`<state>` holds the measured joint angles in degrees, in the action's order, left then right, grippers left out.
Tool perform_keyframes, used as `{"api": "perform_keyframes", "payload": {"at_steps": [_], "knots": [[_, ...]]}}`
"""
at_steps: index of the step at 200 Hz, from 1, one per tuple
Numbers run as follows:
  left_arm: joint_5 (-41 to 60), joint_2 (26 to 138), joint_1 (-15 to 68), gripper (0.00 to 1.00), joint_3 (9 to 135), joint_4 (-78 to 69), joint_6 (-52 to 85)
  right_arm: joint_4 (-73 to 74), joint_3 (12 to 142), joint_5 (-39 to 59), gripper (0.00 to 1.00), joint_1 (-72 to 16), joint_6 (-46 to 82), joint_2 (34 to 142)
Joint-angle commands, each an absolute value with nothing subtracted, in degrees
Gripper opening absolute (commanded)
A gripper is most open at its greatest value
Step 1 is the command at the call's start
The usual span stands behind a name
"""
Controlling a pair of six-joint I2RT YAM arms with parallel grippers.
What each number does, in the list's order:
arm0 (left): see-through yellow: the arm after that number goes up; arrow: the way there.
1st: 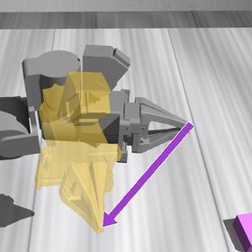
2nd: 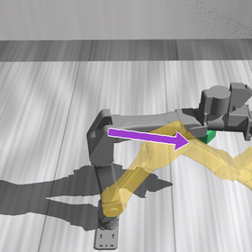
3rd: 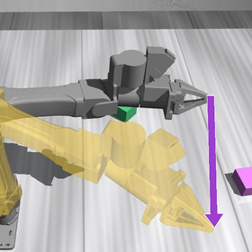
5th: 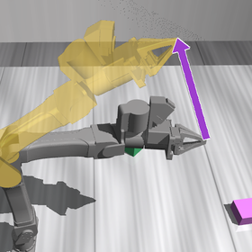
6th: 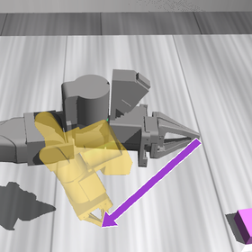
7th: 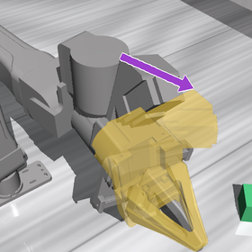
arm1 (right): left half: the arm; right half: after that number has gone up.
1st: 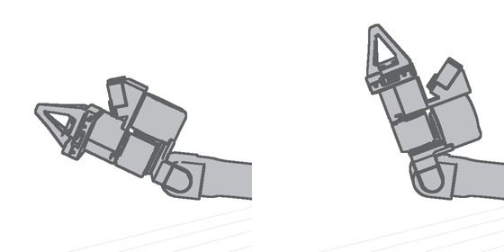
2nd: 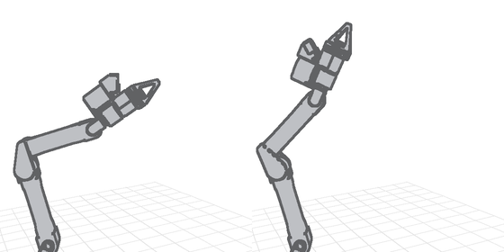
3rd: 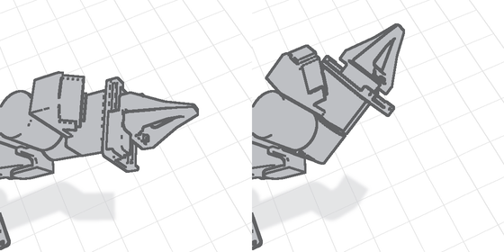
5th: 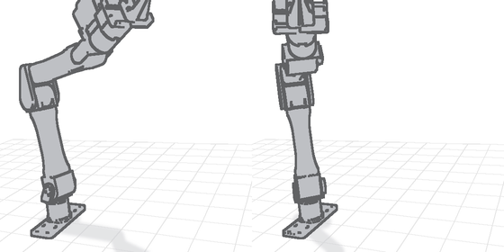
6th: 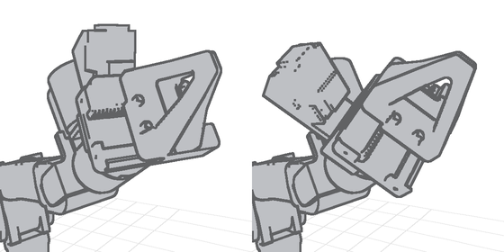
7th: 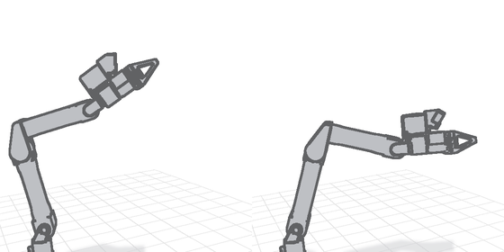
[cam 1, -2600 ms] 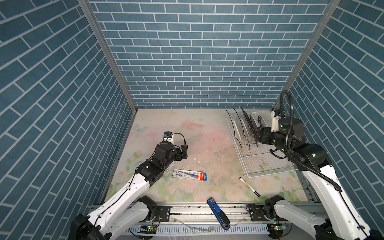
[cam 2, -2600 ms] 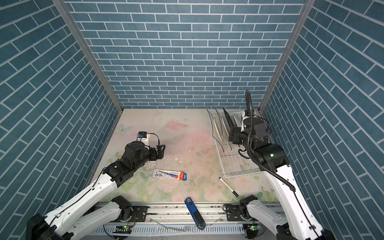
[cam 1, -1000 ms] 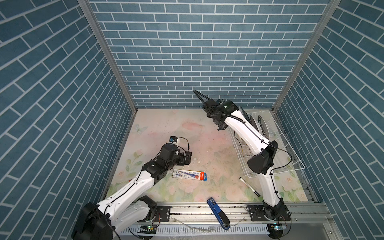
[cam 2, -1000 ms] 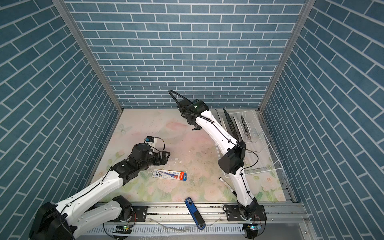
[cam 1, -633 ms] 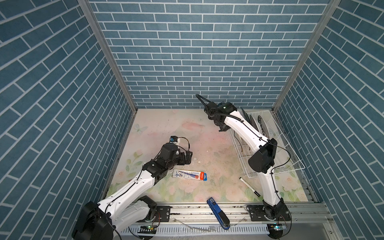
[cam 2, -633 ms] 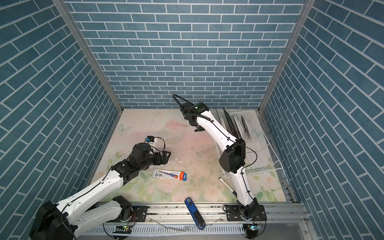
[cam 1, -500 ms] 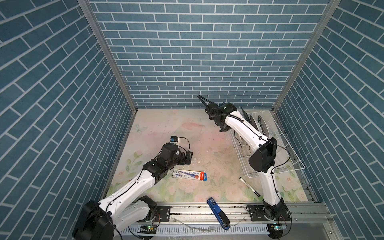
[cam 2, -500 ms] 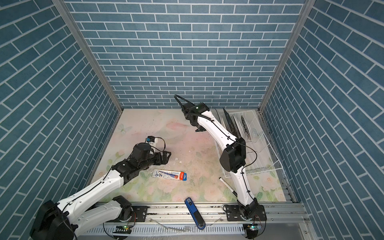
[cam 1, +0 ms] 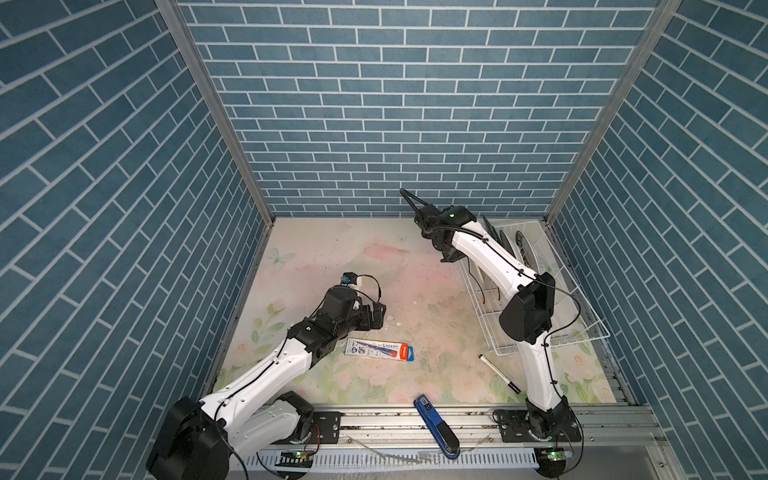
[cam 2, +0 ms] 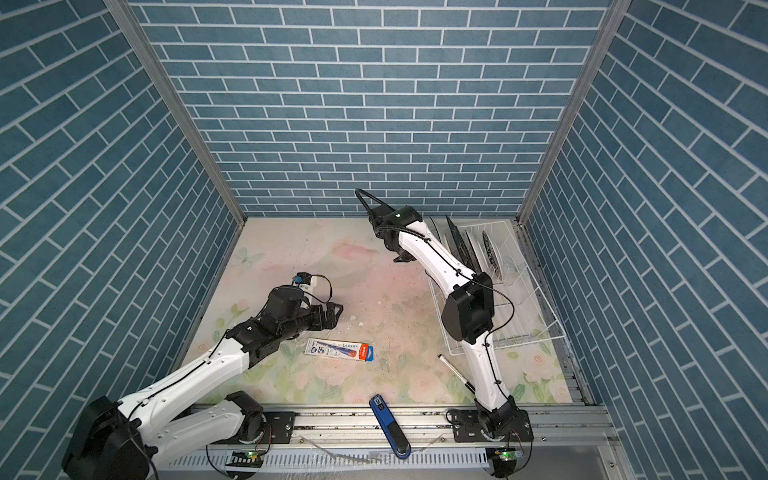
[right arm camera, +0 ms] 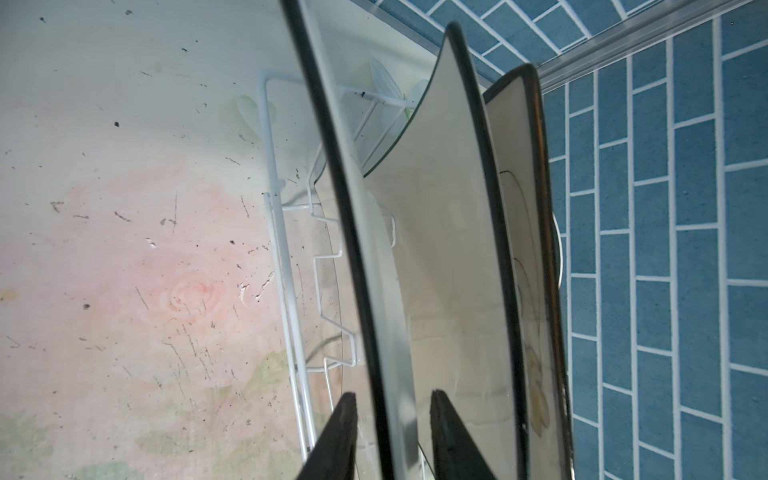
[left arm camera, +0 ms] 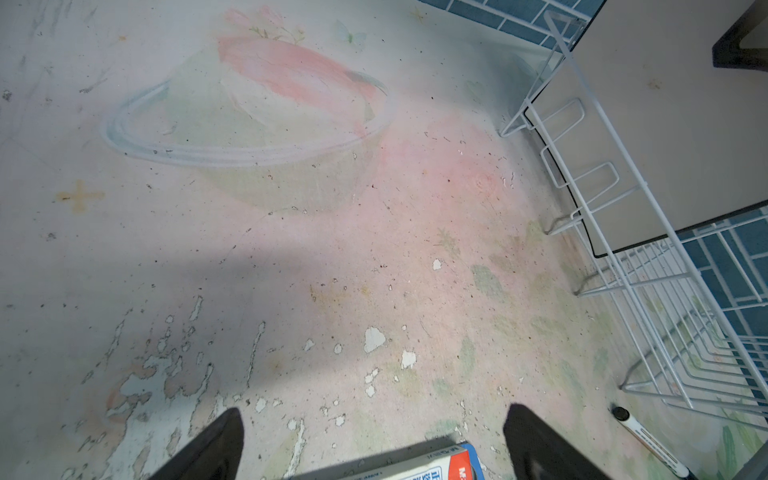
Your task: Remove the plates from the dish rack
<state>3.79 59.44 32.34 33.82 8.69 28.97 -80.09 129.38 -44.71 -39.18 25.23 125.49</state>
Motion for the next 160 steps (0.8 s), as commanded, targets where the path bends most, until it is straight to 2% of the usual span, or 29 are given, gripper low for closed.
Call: {"api": "perform_keyframes", "payload": {"at_steps": [1,160], "knots": [[3.77,60.03,32.45,1.00,35.23,9.13,28.69,-81.01,128.23,-44.80,0.32,-38.89,27.68,124.98],[3.60,60.07,32.43,1.00,35.60,9.42,28.61,-83.16,129.04,-45.88,0.16,-38.54,27.50,125.24]]}}
